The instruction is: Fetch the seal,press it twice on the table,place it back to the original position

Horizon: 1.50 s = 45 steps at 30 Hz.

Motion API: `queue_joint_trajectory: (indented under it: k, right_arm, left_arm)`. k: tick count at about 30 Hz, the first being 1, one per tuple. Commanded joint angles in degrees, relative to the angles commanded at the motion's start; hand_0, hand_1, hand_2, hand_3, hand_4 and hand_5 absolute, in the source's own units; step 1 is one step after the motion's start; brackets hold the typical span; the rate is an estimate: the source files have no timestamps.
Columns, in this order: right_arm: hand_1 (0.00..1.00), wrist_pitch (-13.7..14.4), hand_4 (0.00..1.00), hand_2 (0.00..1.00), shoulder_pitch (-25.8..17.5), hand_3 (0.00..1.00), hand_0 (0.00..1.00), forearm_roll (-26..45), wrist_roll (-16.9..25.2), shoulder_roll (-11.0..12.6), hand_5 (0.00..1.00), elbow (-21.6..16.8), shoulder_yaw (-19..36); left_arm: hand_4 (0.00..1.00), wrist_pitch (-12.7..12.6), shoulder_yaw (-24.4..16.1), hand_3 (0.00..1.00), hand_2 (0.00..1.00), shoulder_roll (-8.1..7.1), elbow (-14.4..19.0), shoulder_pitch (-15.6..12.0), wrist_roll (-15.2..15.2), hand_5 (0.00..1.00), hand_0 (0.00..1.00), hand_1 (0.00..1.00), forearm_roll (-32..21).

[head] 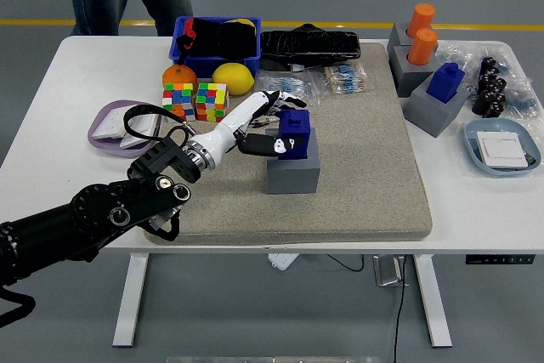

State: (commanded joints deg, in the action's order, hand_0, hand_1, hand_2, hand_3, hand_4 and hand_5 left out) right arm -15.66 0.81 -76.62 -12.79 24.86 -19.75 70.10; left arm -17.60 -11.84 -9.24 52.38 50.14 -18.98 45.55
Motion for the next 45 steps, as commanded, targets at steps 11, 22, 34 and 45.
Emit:
queue_joint_trajectory:
  k: [11,22,34,45]
  right_arm:
    - [0.784,0.0,0.869,0.785,0.0,0.758,0.866,0.0,0.0,0.0,0.522,0.0,-0.1]
    - [0.784,0.0,0.87,0.785,0.1,0.757,0.866,0.0,0.0,0.0,0.522,0.0,0.0]
    - [0.784,-0.1,0.87,0.785,0.0,0.757,0.867,-0.1,0.0,-0.1,0.523,-0.1,0.0]
    - [0.784,-0.1,0.87,0.785,0.1,0.757,0.867,-0.1,0.0,-0.1,0.523,-0.1,0.2]
  left_arm:
    - [0.697,0.1,0.6,0.722,0.514,0.07,-0.5,0.0,0.1,0.002,0.741,0.545,-0.4]
    - [0.712,0.3,0.8,0.74,0.569,0.41,-0.8,0.2,0.1,0.002,0.771,0.605,-0.4]
    - [0.997,3.0,1.0,0.858,0.793,0.17,-1.0,0.1,0.6,0.002,0.894,0.851,-0.5]
    - [0.998,3.8,0.4,0.868,0.817,0.21,-1.1,0.1,0.7,0.002,0.9,0.868,-0.6]
